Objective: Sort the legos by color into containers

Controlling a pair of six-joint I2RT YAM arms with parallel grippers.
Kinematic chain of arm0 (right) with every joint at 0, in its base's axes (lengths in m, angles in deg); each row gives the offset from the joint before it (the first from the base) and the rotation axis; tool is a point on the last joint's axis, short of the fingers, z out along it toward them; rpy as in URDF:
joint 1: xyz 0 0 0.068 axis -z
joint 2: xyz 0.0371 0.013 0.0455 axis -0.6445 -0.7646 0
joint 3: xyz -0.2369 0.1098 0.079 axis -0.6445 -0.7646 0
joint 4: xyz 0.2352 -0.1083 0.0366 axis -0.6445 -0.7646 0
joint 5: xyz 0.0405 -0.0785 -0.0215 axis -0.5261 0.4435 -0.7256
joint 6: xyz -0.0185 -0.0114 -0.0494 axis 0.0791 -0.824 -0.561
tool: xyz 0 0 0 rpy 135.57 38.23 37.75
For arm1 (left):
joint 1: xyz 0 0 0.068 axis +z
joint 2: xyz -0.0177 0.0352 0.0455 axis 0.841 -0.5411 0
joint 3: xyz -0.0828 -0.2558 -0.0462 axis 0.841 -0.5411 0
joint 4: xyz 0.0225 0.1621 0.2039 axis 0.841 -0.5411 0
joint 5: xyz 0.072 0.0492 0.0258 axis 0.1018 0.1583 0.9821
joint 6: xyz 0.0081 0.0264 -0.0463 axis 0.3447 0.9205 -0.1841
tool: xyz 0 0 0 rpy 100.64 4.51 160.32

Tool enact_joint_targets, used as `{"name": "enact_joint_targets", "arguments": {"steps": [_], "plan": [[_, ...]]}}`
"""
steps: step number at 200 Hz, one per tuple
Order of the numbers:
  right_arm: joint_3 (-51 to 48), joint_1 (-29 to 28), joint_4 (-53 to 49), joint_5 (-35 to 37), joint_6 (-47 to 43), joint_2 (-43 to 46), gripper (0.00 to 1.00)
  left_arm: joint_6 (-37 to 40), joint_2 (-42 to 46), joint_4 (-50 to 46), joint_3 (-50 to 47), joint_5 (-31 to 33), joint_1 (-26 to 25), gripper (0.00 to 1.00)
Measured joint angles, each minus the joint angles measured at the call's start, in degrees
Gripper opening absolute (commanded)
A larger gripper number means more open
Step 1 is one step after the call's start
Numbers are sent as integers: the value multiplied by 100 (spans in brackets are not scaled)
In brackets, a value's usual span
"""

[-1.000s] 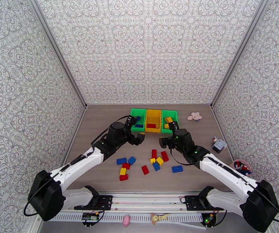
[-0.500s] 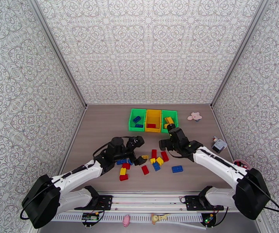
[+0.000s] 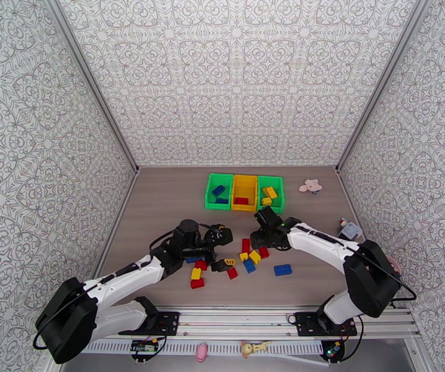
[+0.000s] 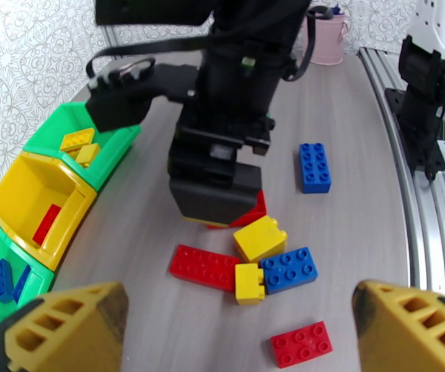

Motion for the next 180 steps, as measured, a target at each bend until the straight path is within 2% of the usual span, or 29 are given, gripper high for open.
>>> {"name": "enact_joint_targets", "arguments": {"steps": [49,90,111,136,149,180], "plan": [[221,-9,-114,-155,-13,-474,65,120,-59,-127,0,-68,0,100],[310,-9,-114,-302,-59,-682,56,120,-120,-140,0,-94,0,100],[317,-9,-114,-308,-57,-754,46,120,-140,-140,0,-107,0,100],[317,-9,-114,-304,-72,-793,43,120,-144,-140,0,-107,-2,100],[317,-9,-114,-299,-81,-793,37,120,-146,-140,0,-105,-2,100],[317,-9,-118,-256,-61,-776,34,118,-151,-138,0,-107,0,100]]}}
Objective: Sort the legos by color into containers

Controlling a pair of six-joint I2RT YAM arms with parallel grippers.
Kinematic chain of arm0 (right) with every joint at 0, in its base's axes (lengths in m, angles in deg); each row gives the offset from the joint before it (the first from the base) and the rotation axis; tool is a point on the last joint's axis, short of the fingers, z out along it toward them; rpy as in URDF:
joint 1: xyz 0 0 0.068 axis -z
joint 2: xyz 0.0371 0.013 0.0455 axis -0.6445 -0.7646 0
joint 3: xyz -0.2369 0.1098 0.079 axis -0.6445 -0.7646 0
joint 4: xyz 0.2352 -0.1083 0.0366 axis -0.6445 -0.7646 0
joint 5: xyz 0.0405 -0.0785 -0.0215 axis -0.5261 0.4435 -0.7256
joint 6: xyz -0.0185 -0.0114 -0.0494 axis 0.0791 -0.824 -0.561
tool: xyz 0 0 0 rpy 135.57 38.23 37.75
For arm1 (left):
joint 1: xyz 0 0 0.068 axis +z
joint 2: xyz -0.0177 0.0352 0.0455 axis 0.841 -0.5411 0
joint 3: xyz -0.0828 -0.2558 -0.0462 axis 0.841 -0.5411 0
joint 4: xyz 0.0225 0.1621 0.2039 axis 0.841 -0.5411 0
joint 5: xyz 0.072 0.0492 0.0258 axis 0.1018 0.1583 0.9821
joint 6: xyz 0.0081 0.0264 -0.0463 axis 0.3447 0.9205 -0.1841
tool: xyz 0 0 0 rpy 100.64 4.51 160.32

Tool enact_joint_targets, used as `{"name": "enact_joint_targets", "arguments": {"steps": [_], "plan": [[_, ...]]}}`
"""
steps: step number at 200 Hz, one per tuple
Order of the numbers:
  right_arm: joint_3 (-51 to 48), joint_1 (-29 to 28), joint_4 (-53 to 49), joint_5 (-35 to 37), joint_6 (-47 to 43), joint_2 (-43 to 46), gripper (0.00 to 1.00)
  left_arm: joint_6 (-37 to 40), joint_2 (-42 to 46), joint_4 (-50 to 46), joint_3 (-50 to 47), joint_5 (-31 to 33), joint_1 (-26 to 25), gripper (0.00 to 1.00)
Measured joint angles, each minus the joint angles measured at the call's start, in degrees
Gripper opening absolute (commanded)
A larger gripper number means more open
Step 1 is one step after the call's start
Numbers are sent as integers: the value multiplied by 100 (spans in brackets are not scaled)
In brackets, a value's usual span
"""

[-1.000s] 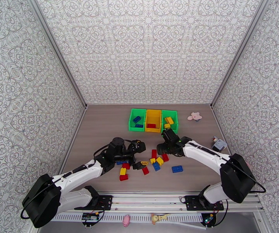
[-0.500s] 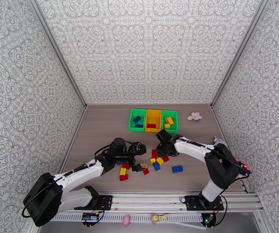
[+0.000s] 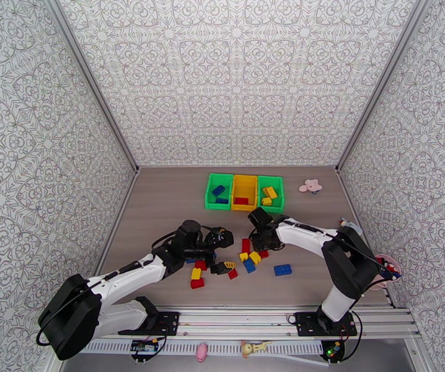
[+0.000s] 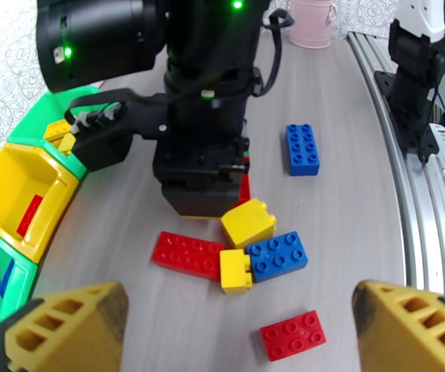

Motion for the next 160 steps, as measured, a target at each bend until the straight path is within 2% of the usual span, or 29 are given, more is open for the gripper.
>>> {"name": "enact_joint_targets", "arguments": {"steps": [39,74,99,126,160], "plan": [[-31,0,79,262,4,435,32,-142,-26,177,0,24,4,100],[-186,0,669,612,-79,1351,31,-402,-52,474,0,186,63,100],[-186,0,1261,892,-275,1620,31,-575,-52,658,-2,433,103,100],[-131,0,1917,1036,-522,1515,31,-866,-52,953,-44,772,199,100],[573,17,2507,1069,-868,686,31,-1224,-46,1185,-81,1147,264,100]]}}
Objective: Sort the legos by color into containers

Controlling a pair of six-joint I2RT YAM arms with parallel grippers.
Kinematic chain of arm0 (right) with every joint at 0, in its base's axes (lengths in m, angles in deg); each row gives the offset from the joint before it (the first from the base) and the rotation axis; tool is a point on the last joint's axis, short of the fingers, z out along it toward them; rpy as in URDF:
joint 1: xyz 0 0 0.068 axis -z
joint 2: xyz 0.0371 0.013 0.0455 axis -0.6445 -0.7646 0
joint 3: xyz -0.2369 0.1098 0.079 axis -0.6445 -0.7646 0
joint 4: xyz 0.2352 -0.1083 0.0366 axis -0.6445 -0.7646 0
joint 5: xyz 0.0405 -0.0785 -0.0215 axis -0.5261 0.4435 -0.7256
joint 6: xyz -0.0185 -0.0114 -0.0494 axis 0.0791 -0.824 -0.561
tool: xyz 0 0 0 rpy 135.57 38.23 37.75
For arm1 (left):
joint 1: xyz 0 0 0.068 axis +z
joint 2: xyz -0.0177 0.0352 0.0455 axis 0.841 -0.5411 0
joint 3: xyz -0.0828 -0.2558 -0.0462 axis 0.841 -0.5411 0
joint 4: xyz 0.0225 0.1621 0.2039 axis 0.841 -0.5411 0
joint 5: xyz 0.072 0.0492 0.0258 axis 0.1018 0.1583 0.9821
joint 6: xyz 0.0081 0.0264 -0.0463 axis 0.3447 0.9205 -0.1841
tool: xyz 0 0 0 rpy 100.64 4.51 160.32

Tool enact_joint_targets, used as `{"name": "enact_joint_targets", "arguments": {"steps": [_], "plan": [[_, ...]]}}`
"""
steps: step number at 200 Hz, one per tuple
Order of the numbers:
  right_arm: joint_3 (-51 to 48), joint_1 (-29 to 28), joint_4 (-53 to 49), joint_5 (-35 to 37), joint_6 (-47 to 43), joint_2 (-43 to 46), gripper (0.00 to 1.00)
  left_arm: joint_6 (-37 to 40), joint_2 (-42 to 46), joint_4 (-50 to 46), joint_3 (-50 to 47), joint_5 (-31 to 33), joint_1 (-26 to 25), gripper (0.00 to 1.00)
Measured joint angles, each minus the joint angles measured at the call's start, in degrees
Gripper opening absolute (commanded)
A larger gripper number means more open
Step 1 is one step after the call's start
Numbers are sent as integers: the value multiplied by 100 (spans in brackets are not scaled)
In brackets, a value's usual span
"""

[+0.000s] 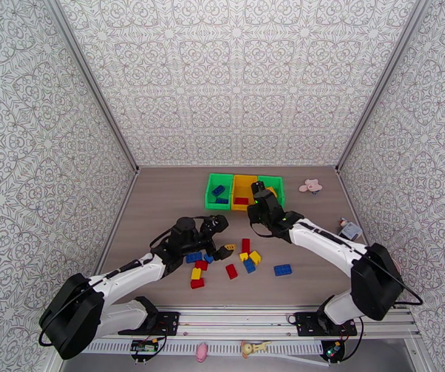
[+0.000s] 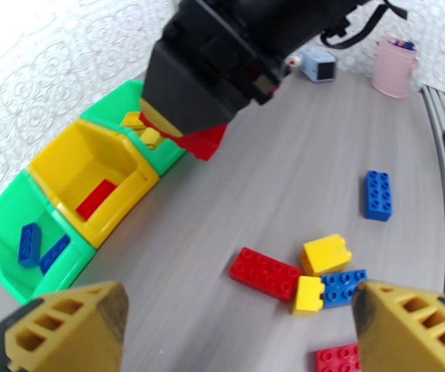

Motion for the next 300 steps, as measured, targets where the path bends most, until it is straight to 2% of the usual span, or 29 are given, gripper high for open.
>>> {"name": "enact_joint_targets", "arguments": {"steps": [54,113,139,149,175,196,241,300], "plan": [[1257,173,662,31,-437,-1504,31,-177,31,28,0,151,131,100],[2111,411,813,63,-337,-2721,32,-278,37,33,2,138,199,100],[2288,461,807,70,-345,-3036,36,-284,37,31,2,125,214,100],[2319,468,800,72,-352,-3088,41,-282,37,28,2,125,214,100],[2321,468,822,52,-417,-3071,60,-280,37,28,2,122,223,100],[2221,468,837,-24,-426,-2916,68,-282,37,28,2,94,236,100],[1530,468,942,-170,-339,-1851,75,-216,39,9,4,-153,334,100],[208,382,643,-238,153,-234,78,463,232,-651,173,-1209,702,100]]}}
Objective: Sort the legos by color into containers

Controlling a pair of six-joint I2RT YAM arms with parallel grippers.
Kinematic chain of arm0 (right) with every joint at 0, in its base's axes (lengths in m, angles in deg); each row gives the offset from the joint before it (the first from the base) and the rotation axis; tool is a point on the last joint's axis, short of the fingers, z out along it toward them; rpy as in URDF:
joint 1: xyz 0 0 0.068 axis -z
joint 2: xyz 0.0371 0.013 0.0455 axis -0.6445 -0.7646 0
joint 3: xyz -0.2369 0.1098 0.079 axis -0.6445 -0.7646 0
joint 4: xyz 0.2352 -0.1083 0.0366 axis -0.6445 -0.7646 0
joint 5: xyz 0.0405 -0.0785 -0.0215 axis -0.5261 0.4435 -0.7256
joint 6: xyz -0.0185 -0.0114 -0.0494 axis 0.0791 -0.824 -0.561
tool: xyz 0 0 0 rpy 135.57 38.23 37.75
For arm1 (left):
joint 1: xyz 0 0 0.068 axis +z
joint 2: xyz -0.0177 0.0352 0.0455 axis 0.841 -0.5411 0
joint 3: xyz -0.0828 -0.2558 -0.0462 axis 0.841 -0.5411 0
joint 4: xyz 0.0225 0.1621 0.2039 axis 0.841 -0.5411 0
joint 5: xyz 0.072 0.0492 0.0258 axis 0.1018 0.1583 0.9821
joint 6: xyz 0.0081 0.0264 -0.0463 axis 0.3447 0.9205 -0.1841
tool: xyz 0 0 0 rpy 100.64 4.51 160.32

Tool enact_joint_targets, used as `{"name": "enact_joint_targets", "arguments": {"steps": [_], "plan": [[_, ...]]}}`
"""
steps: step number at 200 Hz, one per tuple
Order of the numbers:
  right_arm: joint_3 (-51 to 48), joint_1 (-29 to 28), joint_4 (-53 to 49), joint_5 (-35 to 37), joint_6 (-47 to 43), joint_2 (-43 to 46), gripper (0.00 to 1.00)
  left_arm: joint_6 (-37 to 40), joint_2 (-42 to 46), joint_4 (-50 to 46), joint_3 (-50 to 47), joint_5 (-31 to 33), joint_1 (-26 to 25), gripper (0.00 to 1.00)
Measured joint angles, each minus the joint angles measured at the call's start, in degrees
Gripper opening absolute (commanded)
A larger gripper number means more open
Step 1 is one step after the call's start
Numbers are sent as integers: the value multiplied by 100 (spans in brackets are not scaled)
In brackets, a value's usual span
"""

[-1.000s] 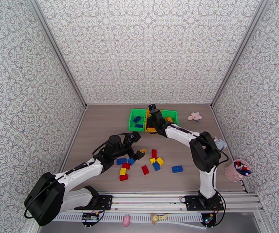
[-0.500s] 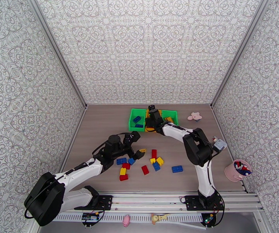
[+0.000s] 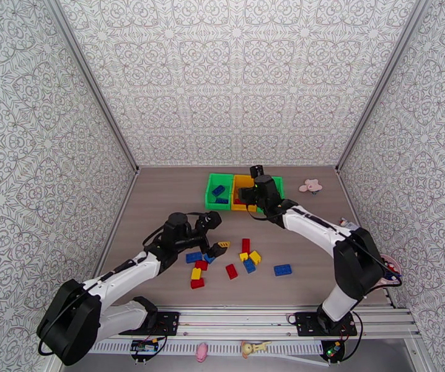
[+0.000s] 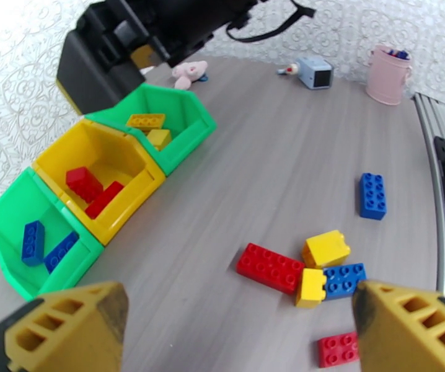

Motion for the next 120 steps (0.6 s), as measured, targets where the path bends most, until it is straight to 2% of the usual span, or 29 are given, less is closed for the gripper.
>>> {"name": "enact_joint_targets", "arguments": {"steps": [57,120], "plan": [[-758,-774,-1325,380,1185,494,80,850,267,-857,114,-562,225,100],[-907,-1353,-2048,372,2232,319,81,1539,286,-1274,114,-946,299,100]]}}
